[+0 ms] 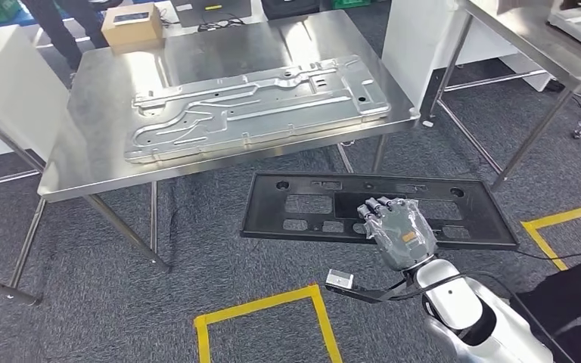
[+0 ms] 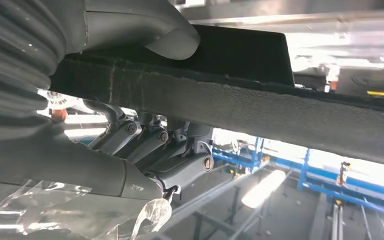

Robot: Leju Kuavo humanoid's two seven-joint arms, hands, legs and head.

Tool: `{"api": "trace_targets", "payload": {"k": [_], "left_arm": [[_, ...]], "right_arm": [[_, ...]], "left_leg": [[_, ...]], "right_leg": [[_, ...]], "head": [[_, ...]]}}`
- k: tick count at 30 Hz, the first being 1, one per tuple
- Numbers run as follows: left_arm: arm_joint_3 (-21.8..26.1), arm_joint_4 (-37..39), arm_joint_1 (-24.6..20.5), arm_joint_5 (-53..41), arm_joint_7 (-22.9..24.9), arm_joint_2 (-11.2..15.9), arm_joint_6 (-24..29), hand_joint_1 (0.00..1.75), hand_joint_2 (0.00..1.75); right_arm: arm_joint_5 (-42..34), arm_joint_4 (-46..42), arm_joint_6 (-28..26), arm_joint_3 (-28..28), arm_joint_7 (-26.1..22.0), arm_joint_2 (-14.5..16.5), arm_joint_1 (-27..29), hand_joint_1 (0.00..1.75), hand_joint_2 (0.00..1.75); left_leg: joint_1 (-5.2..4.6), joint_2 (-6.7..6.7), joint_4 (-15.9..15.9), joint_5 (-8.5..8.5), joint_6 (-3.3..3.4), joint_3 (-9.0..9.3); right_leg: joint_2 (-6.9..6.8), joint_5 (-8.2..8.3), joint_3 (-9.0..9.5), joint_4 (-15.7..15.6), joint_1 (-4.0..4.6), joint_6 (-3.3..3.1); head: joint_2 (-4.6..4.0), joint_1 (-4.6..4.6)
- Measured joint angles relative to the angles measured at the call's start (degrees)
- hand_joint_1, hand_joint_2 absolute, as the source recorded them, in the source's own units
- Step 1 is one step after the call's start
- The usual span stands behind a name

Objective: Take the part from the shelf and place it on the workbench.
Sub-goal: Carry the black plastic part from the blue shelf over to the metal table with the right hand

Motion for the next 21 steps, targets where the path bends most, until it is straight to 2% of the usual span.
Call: {"api": "trace_targets", "payload": {"k": [2,3,4,5,6,7,8,9,10,11,13,14,15,16,18,19,20,21], "left_arm": [[0.0,0.0,0.0,0.1,0.0,0.0,0.0,0.00,1.75],[0.0,0.0,0.3,0.1,0.0,0.0,0.0,0.00,1.75],[0.0,0.0,0.5,0.1,0.0,0.0,-0.1,0.00,1.75],[0.0,0.0,0.6,0.1,0.0,0.0,-0.1,0.00,1.75],[0.0,0.0,0.7,0.1,0.0,0.0,-0.2,0.00,1.75],[0.0,0.0,0.5,0.0,0.0,0.0,-0.2,0.00,1.75],[0.0,0.0,0.4,0.0,0.0,0.0,-0.2,0.00,1.75],[0.0,0.0,0.4,-0.1,0.0,-0.1,-0.3,0.00,1.75],[0.0,0.0,0.4,-0.2,0.0,-0.1,-0.3,0.00,1.75],[0.0,0.0,0.5,-0.3,0.0,-0.1,-0.4,0.00,1.75],[0.0,0.0,0.6,-0.5,0.0,-0.1,-0.4,0.00,1.75],[0.0,0.0,0.5,-0.6,0.1,-0.1,-0.4,0.00,1.75],[0.0,0.0,0.4,-0.6,0.1,-0.1,-0.4,0.00,1.75],[0.0,0.0,0.4,-0.6,0.2,-0.1,-0.4,0.00,1.75],[0.0,0.0,0.5,-0.5,0.7,-0.1,-0.3,0.00,1.75],[0.0,0.0,0.6,-0.4,1.1,-0.1,-0.3,0.00,1.75],[0.0,0.0,0.6,-0.2,1.4,-0.1,-0.3,0.00,1.75],[0.0,0.0,0.7,0.0,1.8,-0.1,-0.2,0.00,1.75]], "right_arm": [[-0.7,0.0,0.0,-0.2,0.0,-0.1,0.0,1.69,1.75],[-1.5,0.0,0.0,-0.2,0.0,-0.1,0.1,1.69,1.75],[-2.4,0.0,0.0,-0.3,0.0,-0.1,0.2,1.69,1.75],[-3.1,0.0,0.0,-0.4,-0.1,-0.1,0.4,1.69,1.75],[-3.6,0.0,0.2,-0.4,-0.1,-0.1,0.6,1.69,1.75],[-3.9,0.0,0.3,-0.4,-0.2,-0.1,0.9,1.69,1.75],[-4.1,0.0,0.6,-0.4,-0.2,-0.1,1.2,1.69,1.75],[-4.2,0.0,0.9,-0.2,-0.4,-0.1,1.6,1.69,1.75],[-4.2,0.0,1.1,-0.1,-0.5,-0.1,2.0,1.69,1.75],[-4.2,0.0,1.3,0.2,-0.7,-0.1,2.2,1.69,1.75],[-4.2,0.0,1.8,0.6,-1.2,0.1,2.4,1.69,1.75],[-4.2,0.0,1.9,0.8,-1.4,0.2,2.5,1.69,1.75],[-4.2,0.0,2.1,1.1,-1.6,0.5,2.6,1.69,1.75],[-4.2,0.1,2.2,1.3,-1.8,0.7,2.7,1.69,1.75],[-4.3,0.1,2.3,1.8,-2.0,1.3,3.0,1.69,1.75],[-4.3,0.1,2.4,2.1,-2.0,1.5,3.1,1.69,1.75],[-4.4,0.1,2.5,2.3,-2.1,1.7,3.1,1.69,1.75],[-4.5,0.1,2.6,2.5,-2.1,2.0,3.2,1.69,1.75]], "left_leg": [[-0.21,-0.67,-0.9,-0.12,0.31,0.31],[-0.03,-1.36,-1.2,0.02,0.34,0.62],[0.21,-2.00,-1.5,0.15,0.46,1.02],[0.48,-2.56,-1.8,0.30,0.58,1.48],[0.69,-3.10,-1.8,0.32,0.72,1.71],[0.74,-3.64,-1.8,0.21,0.92,1.79],[0.72,-4.25,-1.8,0.07,1.02,1.94],[0.69,-4.90,-1.7,-0.11,1.05,2.12],[0.70,-5.51,-1.6,-0.34,0.99,2.38],[0.75,-6.05,-1.5,-0.66,0.85,2.73],[0.72,-6.87,-1.2,-1.49,0.35,3.36],[0.64,-7.14,-1.0,-1.89,0.11,3.51],[0.53,-7.32,-1.0,-2.18,-0.08,3.56],[0.42,-7.43,-1.0,-2.35,-0.19,3.55],[0.50,-7.41,-0.9,-2.72,-0.37,3.48],[0.56,-7.19,0.1,-3.44,-0.64,3.06],[0.71,-6.88,2.5,-4.79,-1.03,1.96],[0.90,-6.55,6.3,-6.64,-1.48,0.11]], "right_leg": [[-1.42,-0.35,0.39,-0.2,0.26,0.60],[-1.18,-0.74,0.55,0.0,0.23,0.88],[-0.07,-1.64,0.27,1.2,0.22,1.07],[1.65,-3.12,-0.80,3.8,0.24,1.17],[3.69,-5.10,-2.85,8.0,0.18,1.20],[4.95,-7.04,-5.37,12.8,0.24,1.19],[5.55,-8.30,-7.85,17.0,0.26,1.23],[5.74,-8.43,-9.54,19.3,0.27,1.26],[5.77,-7.18,-9.96,18.8,0.27,1.27],[5.77,-4.85,-9.22,16.1,0.25,1.25],[5.94,0.45,-5.62,6.9,0.18,1.21],[6.08,2.03,-4.14,3.3,0.13,1.05],[6.20,2.69,-3.28,1.2,0.12,0.84],[6.28,2.63,-3.00,0.5,0.16,0.57],[6.19,2.52,-2.95,0.3,0.12,0.01],[6.12,2.50,-2.85,0.2,0.04,-0.23],[6.05,2.49,-2.74,0.1,-0.06,-0.46],[6.01,2.45,-2.64,0.0,-0.11,-0.63]], "head": [[0.01,0.02],[0.01,0.02],[0.01,0.03],[0.01,0.06],[0.01,0.08],[0.01,0.09],[0.01,0.09],[0.01,0.09],[0.01,0.09],[0.01,0.09],[0.01,0.10],[0.01,0.10],[0.01,0.10],[0.01,0.10],[0.01,0.11],[0.01,0.10],[0.01,0.10],[0.01,0.09]]}}
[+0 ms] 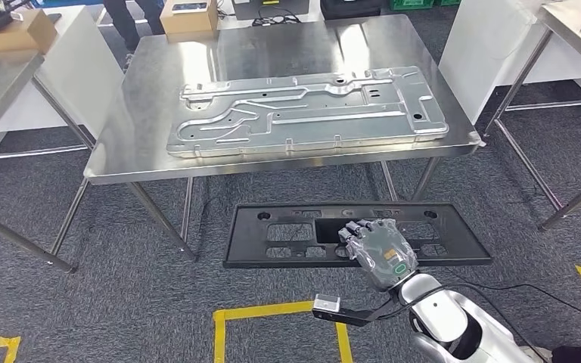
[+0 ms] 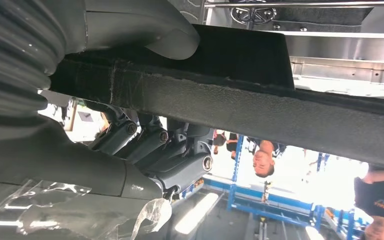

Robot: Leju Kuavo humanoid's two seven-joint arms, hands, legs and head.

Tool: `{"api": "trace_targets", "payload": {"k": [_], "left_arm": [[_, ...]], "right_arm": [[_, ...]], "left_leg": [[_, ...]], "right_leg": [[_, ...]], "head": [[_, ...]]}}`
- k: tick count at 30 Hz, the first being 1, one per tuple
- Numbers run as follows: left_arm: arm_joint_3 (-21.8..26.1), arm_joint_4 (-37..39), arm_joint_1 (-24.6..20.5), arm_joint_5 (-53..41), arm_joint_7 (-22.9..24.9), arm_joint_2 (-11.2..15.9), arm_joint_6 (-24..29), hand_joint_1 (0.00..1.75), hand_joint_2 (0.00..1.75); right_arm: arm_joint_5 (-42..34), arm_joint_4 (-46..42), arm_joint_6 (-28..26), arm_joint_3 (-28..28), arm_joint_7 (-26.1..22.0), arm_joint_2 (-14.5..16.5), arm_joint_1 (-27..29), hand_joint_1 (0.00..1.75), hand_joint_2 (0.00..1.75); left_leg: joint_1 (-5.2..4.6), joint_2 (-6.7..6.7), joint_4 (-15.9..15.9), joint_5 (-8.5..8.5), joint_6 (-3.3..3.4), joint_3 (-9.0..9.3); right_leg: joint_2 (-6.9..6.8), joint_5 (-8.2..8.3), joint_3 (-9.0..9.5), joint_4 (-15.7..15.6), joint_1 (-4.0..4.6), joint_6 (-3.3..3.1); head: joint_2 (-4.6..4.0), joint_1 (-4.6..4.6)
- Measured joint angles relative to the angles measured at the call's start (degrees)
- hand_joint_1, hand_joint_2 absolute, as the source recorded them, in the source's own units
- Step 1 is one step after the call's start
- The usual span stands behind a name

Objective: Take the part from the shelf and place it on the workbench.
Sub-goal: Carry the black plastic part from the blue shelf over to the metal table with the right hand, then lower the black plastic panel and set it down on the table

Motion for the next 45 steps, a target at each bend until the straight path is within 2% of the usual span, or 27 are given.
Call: {"api": "trace_targets", "payload": {"k": [2,3,4,5,7,9,11,13,15,17,18,19,20,21,23,25,29,31,33,34,35,36,39,40,42,44,45], "left_arm": [[0.0,0.0,0.1,0.4,0.5,0.0,0.1,0.00,1.75],[0.0,0.0,0.2,0.5,0.8,0.0,0.1,0.00,1.75],[0.0,0.0,0.4,0.6,1.0,0.0,0.1,0.00,1.75],[0.0,0.0,0.5,0.7,1.3,0.0,0.0,0.00,1.75],[0.0,0.0,0.7,0.8,1.5,0.0,0.0,0.00,1.75],[0.1,0.0,0.6,0.8,1.6,0.1,0.0,0.00,1.75],[0.1,0.0,0.6,0.8,1.7,0.1,0.0,0.00,1.75],[0.2,0.0,0.7,0.7,1.8,0.1,0.0,0.00,1.75],[0.3,0.0,0.7,0.5,1.7,0.0,0.0,0.00,1.75],[0.4,0.0,0.6,0.4,1.6,0.0,0.0,0.00,1.75],[0.5,0.0,0.6,0.3,1.5,0.0,0.1,0.00,1.75],[0.5,0.0,0.7,0.3,1.4,0.0,0.1,0.00,1.75],[0.5,0.0,0.7,0.2,1.4,0.0,0.1,0.00,1.75],[0.6,0.0,0.7,0.2,1.4,0.0,0.1,0.00,1.75],[0.8,0.0,0.7,0.2,1.3,-0.1,0.2,0.00,1.75],[0.9,0.0,0.6,0.2,1.3,-0.1,0.2,0.00,1.75],[1.0,0.0,0.7,0.2,1.3,0.0,0.2,0.00,1.75],[1.0,0.0,0.8,0.2,1.3,0.0,0.2,0.00,1.75],[1.0,0.0,0.8,0.2,1.2,-0.1,0.3,0.00,1.75],[1.0,0.0,1.0,0.2,1.2,-0.1,0.3,0.00,1.75],[1.0,0.0,1.1,0.2,1.2,-0.1,0.3,0.00,1.75],[1.0,0.0,1.2,0.2,1.2,-0.1,0.3,0.00,1.75],[1.0,0.0,1.2,0.2,1.0,-0.1,0.3,0.00,1.75],[1.0,0.0,1.1,0.2,0.9,-0.1,0.3,0.00,1.75],[1.0,0.0,1.1,0.3,0.7,-0.1,0.3,0.00,1.75],[1.0,0.0,1.2,0.3,0.6,-0.2,0.3,0.00,1.75],[1.0,0.0,1.2,0.3,0.6,-0.2,0.3,0.00,1.75]], "right_arm": [[-0.2,0.0,0.2,0.3,-0.1,0.4,0.2,1.69,1.75],[-0.2,0.0,0.3,0.5,-0.1,0.5,0.3,1.69,1.75],[-0.3,0.0,0.4,0.7,-0.1,0.6,0.4,1.69,1.75],[-0.3,0.0,0.5,0.9,-0.2,0.8,0.4,1.69,1.75],[-0.3,0.0,0.7,1.2,-0.2,1.1,0.3,1.69,1.75],[-0.3,0.0,0.8,1.4,-0.3,1.5,0.1,1.69,1.75],[-0.3,0.0,0.9,1.6,-0.3,1.7,0.1,1.69,1.75],[-0.3,0.0,1.0,1.8,-0.3,1.8,0.0,1.69,1.75],[-0.3,0.0,1.0,1.9,-0.3,1.9,-0.1,1.69,1.75],[-0.3,0.0,1.0,2.1,-0.3,1.9,-0.1,1.69,1.75],[-0.3,0.0,1.1,2.2,-0.3,1.9,-0.1,1.69,1.75],[-0.4,0.0,1.1,2.4,-0.3,1.9,-0.1,1.69,1.75],[-0.4,0.1,1.1,2.6,-0.3,1.9,0.0,1.69,1.75],[-0.4,0.1,1.2,2.7,-0.3,1.9,0.0,1.69,1.75],[-0.4,0.1,1.2,2.8,-0.3,1.9,-0.1,1.69,1.75],[-0.4,0.1,1.2,3.0,-0.3,2.0,-0.3,1.69,1.75],[0.1,0.1,1.7,3.2,-0.5,2.2,-0.7,1.69,1.75],[0.5,0.1,2.2,3.3,-0.7,2.2,-1.2,1.69,1.75],[1.0,0.1,3.0,3.5,-1.1,2.2,-1.7,1.69,1.75],[1.2,0.1,3.5,3.7,-1.3,2.2,-1.9,1.69,1.75],[1.3,0.1,3.9,3.8,-1.5,2.2,-2.0,1.69,1.75],[1.5,0.1,4.4,4.0,-1.8,2.3,-2.3,1.69,1.75],[2.0,0.1,5.3,4.9,-2.7,2.6,-3.4,1.69,1.75],[2.2,0.1,5.6,5.2,-2.9,2.8,-3.9,1.69,1.75],[2.6,0.1,6.1,6.0,-3.3,3.1,-4.6,1.69,1.75],[2.9,0.1,6.5,6.7,-3.6,3.4,-5.3,1.69,1.75],[3.0,0.1,6.6,7.1,-3.7,3.5,-5.7,1.69,1.75]], "left_leg": [[0.48,0.37,9.7,-3.78,-0.70,-5.10],[0.65,0.42,12.9,-4.50,-0.84,-7.01],[0.75,0.43,13.7,-4.11,-0.85,-7.85],[0.77,0.44,11.8,-2.49,-0.69,-7.28],[0.50,0.70,2.5,2.29,0.22,-3.22],[-0.18,1.21,-5.3,5.29,1.31,0.31],[-0.63,1.43,-7.3,5.64,1.71,1.05],[-0.29,1.34,-7.7,5.95,1.70,1.52],[0.10,1.26,-8.0,6.29,1.87,2.09],[0.06,1.20,-8.0,6.16,2.19,2.19],[0.01,1.13,-8.0,6.05,2.30,2.26],[-0.04,1.03,-7.9,5.90,2.38,2.36],[-0.07,0.90,-7.8,5.70,2.36,2.54],[-0.08,0.75,-7.7,5.42,2.28,2.80],[-0.24,0.51,-7.5,4.66,1.86,3.29],[-0.58,0.43,-7.2,3.91,1.52,3.56],[-0.65,0.53,-5.4,2.08,0.88,3.04],[-0.16,0.66,1.5,-1.21,-0.04,-0.31],[0.43,0.73,10.7,-4.35,-0.75,-5.38],[0.59,0.76,13.2,-4.59,-0.88,-7.15],[0.66,0.77,13.4,-3.64,-0.86,-7.82],[0.63,0.79,10.9,-1.47,-0.63,-7.19],[-0.21,0.90,-2.9,6.10,1.13,-2.06],[-0.54,0.96,-5.6,7.14,1.65,-1.12],[-1.00,0.92,-7.2,7.22,2.09,-0.68],[-0.56,0.88,-7.8,7.34,2.12,0.12],[-0.36,0.88,-8.1,7.42,2.24,0.63]], "right_leg": [[-0.04,-0.16,0.09,-0.1,-0.02,-0.21],[-0.06,-0.26,0.17,-0.1,-0.02,-0.25],[-0.08,-0.37,0.29,0.0,-0.01,-0.26],[-0.10,-0.47,0.46,-0.1,0.01,-0.23],[-0.11,-0.62,0.94,-0.2,0.04,-0.14],[-0.13,-0.85,1.26,-0.3,0.16,0.19],[-0.26,-1.08,1.41,-0.3,0.24,0.74],[-0.39,-1.62,1.33,0.1,0.28,1.28],[-0.34,-4.20,-0.61,4.4,0.41,1.56],[-0.26,-8.24,-5.09,13.5,0.46,1.68],[-0.24,-9.58,-7.36,17.6,0.47,1.76],[-0.23,-9.77,-8.80,19.8,0.48,1.81],[-0.23,-8.67,-9.03,19.5,0.48,1.82],[-0.23,-6.55,-8.06,16.7,0.48,1.76],[-0.16,-1.68,-3.97,7.5,0.51,1.54],[-0.10,0.36,-1.17,1.5,0.43,1.14],[-0.13,-0.13,-0.46,0.4,0.22,0.15],[-0.15,-0.33,-0.14,0.2,0.10,-0.17],[-0.15,-0.65,0.17,0.2,0.10,-0.34],[-0.14,-0.87,0.42,0.2,0.11,-0.36],[-0.13,-1.11,0.78,0.2,0.13,-0.33],[-0.11,-1.38,1.25,0.2,0.17,-0.28],[-0.10,-1.99,2.67,-0.3,0.27,-0.01],[-0.08,-2.16,2.91,-0.4,0.32,0.21],[-0.04,-2.55,3.14,-0.6,0.38,0.81],[-0.05,-3.33,3.12,-0.1,0.47,1.29],[-0.04,-4.41,2.38,1.8,0.56,1.40]], "head": [[0.00,-0.01],[0.00,-0.01],[0.00,-0.01],[0.00,-0.01],[0.00,-0.01],[0.00,-0.02],[0.00,-0.03],[-0.01,-0.03],[0.00,-0.01],[0.00,-0.01],[0.00,-0.01],[0.00,-0.01],[0.00,-0.01],[0.00,-0.01],[0.00,-0.01],[0.00,-0.02],[0.00,-0.02],[0.00,-0.03],[0.00,-0.03],[0.00,-0.03],[0.00,-0.03],[0.00,-0.04],[-0.01,-0.05],[-0.01,-0.04],[-0.01,-0.04],[0.00,-0.03],[0.00,-0.02]]}}
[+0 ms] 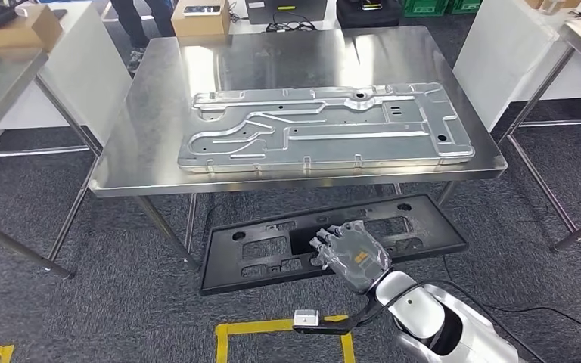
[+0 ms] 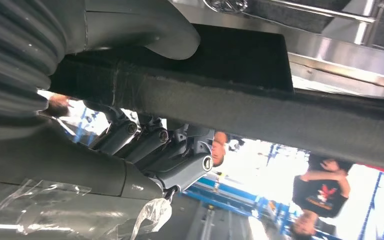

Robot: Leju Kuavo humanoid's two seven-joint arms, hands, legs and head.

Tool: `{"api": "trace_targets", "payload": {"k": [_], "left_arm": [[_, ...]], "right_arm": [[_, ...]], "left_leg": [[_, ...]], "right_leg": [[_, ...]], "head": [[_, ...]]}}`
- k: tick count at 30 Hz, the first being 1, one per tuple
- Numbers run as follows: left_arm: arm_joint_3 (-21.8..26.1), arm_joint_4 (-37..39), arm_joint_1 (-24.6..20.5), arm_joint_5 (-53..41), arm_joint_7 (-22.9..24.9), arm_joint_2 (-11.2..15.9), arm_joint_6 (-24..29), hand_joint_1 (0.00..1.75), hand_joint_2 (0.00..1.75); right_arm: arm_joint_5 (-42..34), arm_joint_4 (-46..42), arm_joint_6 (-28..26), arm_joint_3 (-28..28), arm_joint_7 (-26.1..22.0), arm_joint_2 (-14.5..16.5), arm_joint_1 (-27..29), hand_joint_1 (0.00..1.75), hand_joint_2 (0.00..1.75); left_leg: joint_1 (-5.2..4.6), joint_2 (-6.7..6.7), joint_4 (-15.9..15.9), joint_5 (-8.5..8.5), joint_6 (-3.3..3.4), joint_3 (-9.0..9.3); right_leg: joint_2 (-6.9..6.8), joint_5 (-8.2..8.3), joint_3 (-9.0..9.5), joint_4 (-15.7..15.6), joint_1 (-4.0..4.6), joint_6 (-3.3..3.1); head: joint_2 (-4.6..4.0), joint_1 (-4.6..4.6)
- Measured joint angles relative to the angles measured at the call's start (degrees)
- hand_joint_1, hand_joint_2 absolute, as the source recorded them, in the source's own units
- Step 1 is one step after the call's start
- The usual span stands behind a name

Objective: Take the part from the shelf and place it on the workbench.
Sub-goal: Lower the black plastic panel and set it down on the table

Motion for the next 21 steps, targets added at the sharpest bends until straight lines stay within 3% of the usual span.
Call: {"api": "trace_targets", "payload": {"k": [1,3,4,5,6,7,9,10,13,15,16,18,19,20,21], "left_arm": [[0.0,0.0,0.0,0.0,0.0,0.0,0.0,0.00,1.75],[0.0,0.0,-0.1,0.0,0.0,-0.1,0.0,0.00,1.75],[0.0,0.0,-0.1,0.1,0.0,-0.1,0.0,0.00,1.75],[0.0,0.0,0.0,0.1,0.0,-0.1,0.0,0.00,1.75],[0.0,0.0,0.1,0.2,0.0,-0.1,0.0,0.00,1.75],[0.0,0.0,0.2,0.2,0.0,-0.1,0.0,0.00,1.75],[0.0,0.0,0.2,0.3,0.0,-0.1,0.0,0.00,1.75],[0.0,0.0,0.1,0.4,0.0,-0.1,0.0,0.00,1.75],[0.0,0.0,0.0,0.7,0.0,-0.1,0.1,0.00,1.75],[0.0,0.0,0.0,0.9,0.0,0.0,0.1,0.00,1.75],[0.0,0.0,0.0,0.9,0.1,0.0,0.1,0.00,1.75],[0.0,0.0,-0.1,1.0,0.1,-0.1,0.1,0.00,1.75],[0.0,0.0,0.0,1.0,0.1,0.0,0.1,0.00,1.75],[0.0,0.0,0.1,1.0,0.2,0.0,0.2,0.00,1.75],[0.0,0.0,0.3,1.1,0.2,0.0,0.2,0.00,1.75]], "right_arm": [[0.1,0.0,0.1,0.3,-0.1,0.1,-0.3,1.69,1.75],[0.3,0.0,0.1,1.0,-0.2,0.2,-0.6,1.69,1.75],[0.3,0.0,0.1,1.3,-0.2,0.2,-0.6,1.69,1.75],[0.3,0.0,0.1,1.7,-0.2,0.2,-0.6,1.69,1.75],[0.3,0.0,0.1,2.0,-0.2,0.2,-0.7,1.69,1.75],[0.4,0.0,0.1,2.3,-0.1,0.2,-0.8,1.69,1.75],[0.4,0.0,-0.1,2.7,0.2,0.2,-1.2,1.69,1.75],[0.5,0.0,-0.1,2.8,0.5,0.3,-1.4,1.69,1.75],[0.7,0.0,-0.3,2.9,1.2,0.4,-2.0,1.69,1.75],[1.0,0.0,-0.4,3.0,1.6,0.4,-2.3,1.69,1.75],[1.3,0.0,-0.4,3.1,1.8,0.4,-2.5,1.69,1.75],[1.5,-0.1,-0.5,3.1,2.2,0.4,-2.9,1.69,1.75],[1.6,-0.1,-0.5,3.1,2.3,0.3,-3.0,1.69,1.75],[1.6,-0.1,-0.5,3.1,2.3,0.3,-3.1,1.69,1.75],[1.7,-0.1,-0.5,3.1,2.5,0.3,-3.1,1.69,1.75]], "left_leg": [[0.17,-0.02,-0.2,0.00,0.07,0.52],[0.00,-0.07,-0.2,-0.52,0.39,1.04],[-0.10,-0.15,-0.2,-0.82,0.41,1.31],[-0.20,-0.25,-0.1,-1.15,0.43,1.66],[-0.29,-0.36,-0.1,-1.51,0.37,2.11],[-0.35,-0.44,-0.1,-1.92,0.29,2.68],[-0.57,-0.55,0.0,-2.89,-0.04,3.68],[-0.68,-0.58,0.1,-3.32,-0.20,3.95],[-0.82,-0.61,0.2,-4.10,-0.62,4.11],[-0.70,-0.51,2.4,-5.61,-1.31,3.14],[-0.45,-0.46,5.4,-7.14,-1.83,1.61],[0.33,-0.36,15.1,-10.86,-2.87,-3.61],[0.70,-0.31,19.3,-11.95,-3.19,-6.15],[0.96,-0.25,21.5,-11.95,-3.38,-7.82],[1.09,-0.21,21.0,-10.65,-3.40,-8.13]], "right_leg": [[0.01,-1.65,-1.53,3.3,0.11,0.06],[0.05,-5.32,-6.57,12.7,0.23,0.06],[0.05,-6.08,-8.80,16.2,0.28,0.04],[0.05,-5.62,-10.06,17.4,0.33,-0.04],[0.06,-3.85,-9.95,15.9,0.38,-0.19],[0.06,-1.15,-8.58,12.1,0.43,-0.41],[0.07,3.68,-4.59,2.7,0.55,-0.85],[0.09,4.81,-3.19,-0.4,0.61,-1.05],[0.13,4.61,-2.34,-2.0,0.68,-1.70],[0.18,4.39,-2.18,-2.1,0.42,-2.12],[0.20,4.29,-2.08,-2.2,0.26,-2.30],[0.19,3.94,-1.86,-2.2,0.21,-2.57],[0.20,3.72,-1.67,-2.1,0.21,-2.60],[0.22,3.47,-1.36,-2.1,0.21,-2.59],[0.26,3.20,-0.95,-2.1,0.23,-2.54]], "head": [[0.00,0.01],[0.00,0.02],[0.00,0.02],[0.00,0.02],[0.00,0.02],[0.00,0.02],[0.00,0.03],[0.00,0.02],[-0.01,0.02],[-0.01,0.01],[-0.01,0.00],[-0.01,0.00],[-0.01,0.00],[0.00,0.01],[0.00,0.00]]}}
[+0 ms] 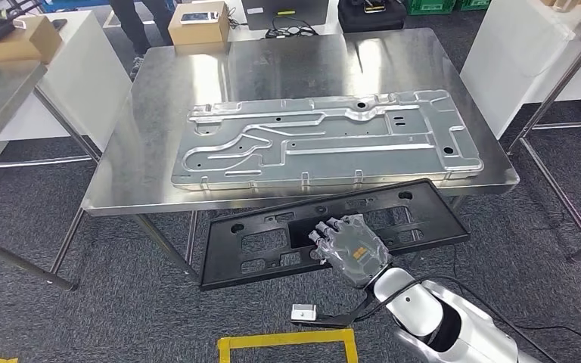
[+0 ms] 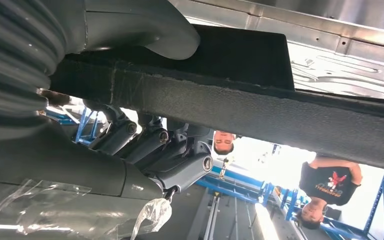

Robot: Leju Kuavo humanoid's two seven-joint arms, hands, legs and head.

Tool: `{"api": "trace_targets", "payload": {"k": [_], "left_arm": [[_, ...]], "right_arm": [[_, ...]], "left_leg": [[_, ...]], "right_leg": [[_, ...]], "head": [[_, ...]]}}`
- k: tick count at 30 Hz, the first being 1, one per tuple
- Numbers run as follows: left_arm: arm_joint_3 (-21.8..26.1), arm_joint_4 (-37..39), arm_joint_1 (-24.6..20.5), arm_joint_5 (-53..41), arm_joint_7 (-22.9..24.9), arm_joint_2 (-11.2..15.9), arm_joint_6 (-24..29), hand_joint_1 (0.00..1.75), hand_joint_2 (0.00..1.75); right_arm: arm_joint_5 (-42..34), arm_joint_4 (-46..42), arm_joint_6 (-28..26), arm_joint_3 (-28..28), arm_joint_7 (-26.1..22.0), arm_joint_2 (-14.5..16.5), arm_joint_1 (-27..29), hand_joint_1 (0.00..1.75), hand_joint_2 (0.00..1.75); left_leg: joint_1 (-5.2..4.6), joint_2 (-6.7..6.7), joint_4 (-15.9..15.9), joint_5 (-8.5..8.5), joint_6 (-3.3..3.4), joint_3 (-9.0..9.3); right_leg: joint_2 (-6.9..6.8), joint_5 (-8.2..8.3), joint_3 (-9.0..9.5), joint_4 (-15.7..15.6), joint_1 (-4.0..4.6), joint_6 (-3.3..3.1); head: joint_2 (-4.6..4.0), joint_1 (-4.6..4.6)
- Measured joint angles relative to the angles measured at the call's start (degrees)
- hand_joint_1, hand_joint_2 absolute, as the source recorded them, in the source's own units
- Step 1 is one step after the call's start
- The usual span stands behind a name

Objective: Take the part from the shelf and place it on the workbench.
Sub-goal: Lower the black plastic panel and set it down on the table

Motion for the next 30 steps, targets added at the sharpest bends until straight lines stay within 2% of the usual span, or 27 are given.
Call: {"api": "trace_targets", "payload": {"k": [1,2,3,4,5,6,9,10,11,13,14,15,16,18,19,20,21,23,24,25,26,28,29,30], "left_arm": [[0.0,0.0,0.1,0.0,0.0,0.0,0.1,0.00,1.75],[0.0,0.0,0.1,0.1,0.0,0.0,0.1,0.00,1.75],[0.0,0.0,0.1,0.2,0.0,0.1,0.2,0.00,1.75],[0.1,0.0,0.1,0.2,-0.1,0.1,0.3,0.00,1.75],[0.1,0.0,0.1,0.3,-0.1,0.2,0.4,0.00,1.75],[0.1,0.1,0.1,0.3,-0.1,0.3,0.5,0.00,1.75],[0.2,0.1,0.2,0.4,-0.1,0.3,0.6,0.00,1.75],[0.2,0.1,0.2,0.5,-0.1,0.3,0.6,0.00,1.75],[0.2,0.1,0.2,0.5,-0.1,0.3,0.6,0.00,1.75],[0.2,0.1,0.1,0.6,0.1,0.3,0.6,0.00,1.75],[0.2,0.1,0.2,0.6,0.2,0.3,0.6,0.00,1.75],[0.2,0.1,0.2,0.7,0.2,0.3,0.6,0.00,1.75],[0.2,0.1,0.3,0.7,0.3,0.3,0.6,0.00,1.75],[0.2,0.1,0.4,0.7,0.3,0.3,0.6,0.00,1.75],[0.2,0.1,0.3,0.8,0.3,0.3,0.6,0.00,1.75],[0.2,0.1,0.1,0.8,0.3,0.3,0.6,0.00,1.75],[0.2,0.1,0.0,0.8,0.3,0.3,0.6,0.00,1.75],[0.2,0.1,-0.1,0.7,0.2,0.3,0.7,0.00,1.75],[0.2,0.1,-0.1,0.7,0.2,0.3,0.8,0.00,1.75],[0.2,0.1,-0.1,0.6,0.0,0.3,0.8,0.00,1.75],[0.2,0.1,-0.1,0.6,-0.1,0.3,0.8,0.00,1.75],[0.2,0.1,-0.2,0.4,-0.3,0.3,0.9,0.00,1.75],[0.2,0.1,-0.1,0.4,-0.3,0.3,0.9,0.00,1.75],[0.2,0.1,0.0,0.3,-0.4,0.3,0.9,0.00,1.75]], "right_arm": [[0.0,0.0,0.0,0.0,0.2,0.0,0.0,1.69,1.75],[0.1,-0.1,0.0,-0.1,0.4,0.0,-0.1,1.69,1.75],[0.2,-0.2,-0.1,-0.2,0.6,0.0,-0.2,1.69,1.75],[0.3,-0.2,-0.1,-0.4,0.8,-0.1,-0.3,1.69,1.75],[0.4,-0.3,-0.2,-0.6,0.9,-0.1,-0.4,1.69,1.75],[0.5,-0.4,-0.3,-0.7,1.1,-0.2,-0.4,1.69,1.75],[1.1,-0.7,-0.6,-1.4,1.7,-0.7,-0.3,1.69,1.75],[1.4,-0.9,-0.8,-1.8,2.0,-0.9,-0.3,1.69,1.75],[1.7,-1.1,-1.0,-2.1,2.2,-1.1,-0.3,1.69,1.75],[2.1,-1.3,-1.2,-2.4,2.4,-1.6,-0.1,1.69,1.75],[2.2,-1.3,-1.2,-2.5,2.4,-1.9,0.1,1.69,1.75],[2.3,-1.3,-1.2,-2.6,2.4,-2.1,0.2,1.69,1.75],[2.4,-1.3,-1.2,-2.7,2.4,-2.3,0.3,1.69,1.75],[2.4,-1.4,-1.2,-3.0,2.4,-2.6,0.3,1.69,1.75],[2.4,-1.4,-1.3,-3.2,2.4,-2.7,0.3,1.69,1.75],[2.4,-1.5,-1.3,-3.3,2.4,-2.8,0.2,1.69,1.75],[2.4,-1.6,-1.3,-3.3,2.4,-2.8,0.2,1.69,1.75],[2.4,-1.7,-1.4,-3.4,2.4,-3.0,0.2,1.69,1.75],[2.5,-1.8,-1.4,-3.5,2.4,-3.0,0.2,1.69,1.75],[2.5,-1.8,-1.4,-3.6,2.4,-3.0,0.2,1.69,1.75],[2.5,-1.9,-1.4,-3.7,2.4,-3.0,0.2,1.69,1.75],[2.5,-1.9,-1.4,-3.9,2.4,-3.0,0.2,1.69,1.75],[2.5,-1.9,-1.4,-3.9,2.4,-3.0,0.3,1.69,1.75],[2.5,-1.9,-1.4,-3.9,2.4,-3.0,0.3,1.69,1.75]], "left_leg": [[0.02,0.03,-3.1,2.43,0.19,0.94],[-0.13,0.07,-7.9,5.43,0.67,2.77],[-0.47,0.11,-13.0,8.05,1.29,4.70],[-0.86,0.17,-17.0,9.81,1.98,6.22],[-1.22,0.23,-19.3,10.57,2.59,7.03],[-1.48,0.26,-20.1,10.54,3.00,7.23],[-1.17,0.26,-21.3,10.65,3.72,8.44],[-0.95,0.26,-21.8,10.76,3.89,9.04],[-0.78,0.27,-22.0,10.71,3.98,9.42],[-0.76,0.25,-21.8,10.19,4.18,9.79],[-0.74,0.20,-21.7,9.85,4.11,10.02],[-0.69,0.12,-21.6,9.46,3.94,10.31],[-0.61,0.05,-21.3,8.98,3.71,10.67],[-0.54,-0.02,-20.7,7.79,3.05,11.47],[-0.62,-0.01,-20.4,7.21,2.74,11.74],[-0.73,0.01,-20.3,6.79,2.49,11.92],[-0.86,0.04,-20.3,6.54,2.34,12.01],[-0.81,0.06,-20.4,6.16,2.13,12.15],[-0.73,0.11,-19.4,5.47,1.85,11.75],[-0.59,0.16,-17.2,4.28,1.48,10.71],[-0.37,0.20,-13.5,2.58,1.04,8.86],[0.10,0.26,-3.9,-0.90,0.32,3.60],[0.31,0.28,-0.3,-1.65,0.13,1.34],[0.44,0.29,0.9,-1.18,0.07,0.14]], "right_leg": [[0.04,-0.30,0.53,0.0,0.05,0.05],[0.07,-0.60,1.07,-0.1,0.04,0.11],[0.09,-0.87,1.55,-0.1,0.10,0.22],[0.12,-1.14,1.87,-0.2,0.15,0.42],[0.13,-1.38,2.03,-0.2,0.17,0.65],[0.14,-1.56,2.11,-0.3,0.19,0.94],[-0.04,-2.60,2.11,0.5,0.24,1.69],[-0.07,-3.84,1.20,2.7,0.34,1.86],[-0.08,-5.59,-0.60,6.4,0.34,1.98],[-0.03,-8.96,-5.73,15.5,0.24,2.34],[-0.04,-9.31,-7.72,18.2,0.10,2.56],[-0.05,-8.33,-8.53,18.4,-0.05,2.77],[-0.05,-6.14,-8.04,16.1,-0.21,2.94],[-0.05,-0.92,-4.53,7.4,-0.50,3.26],[0.00,0.64,-2.93,3.8,-0.61,3.19],[0.05,1.29,-1.92,1.6,-0.67,3.00],[0.12,1.16,-1.51,0.8,-0.63,2.69],[0.19,0.92,-1.44,0.6,-0.64,1.96],[0.24,0.80,-1.31,0.6,-0.72,1.64],[0.26,0.69,-1.18,0.5,-0.84,1.35],[0.27,0.57,-1.03,0.5,-0.96,1.08],[0.24,0.24,-0.78,0.4,-1.00,0.77],[0.26,0.04,-0.59,0.4,-1.01,0.73],[0.30,-0.20,-0.29,0.4,-1.00,0.75]], "head": [[0.00,-0.01],[-0.01,-0.01],[-0.01,-0.02],[-0.02,-0.02],[-0.02,-0.02],[-0.02,-0.01],[-0.01,0.00],[-0.01,0.01],[-0.01,0.03],[0.00,0.03],[0.00,0.03],[0.00,0.03],[0.00,0.03],[0.00,0.03],[0.00,0.03],[-0.01,0.03],[-0.01,0.03],[-0.01,0.03],[-0.01,0.03],[-0.01,0.03],[-0.02,0.03],[-0.01,0.03],[-0.01,0.03],[-0.01,0.03]]}}
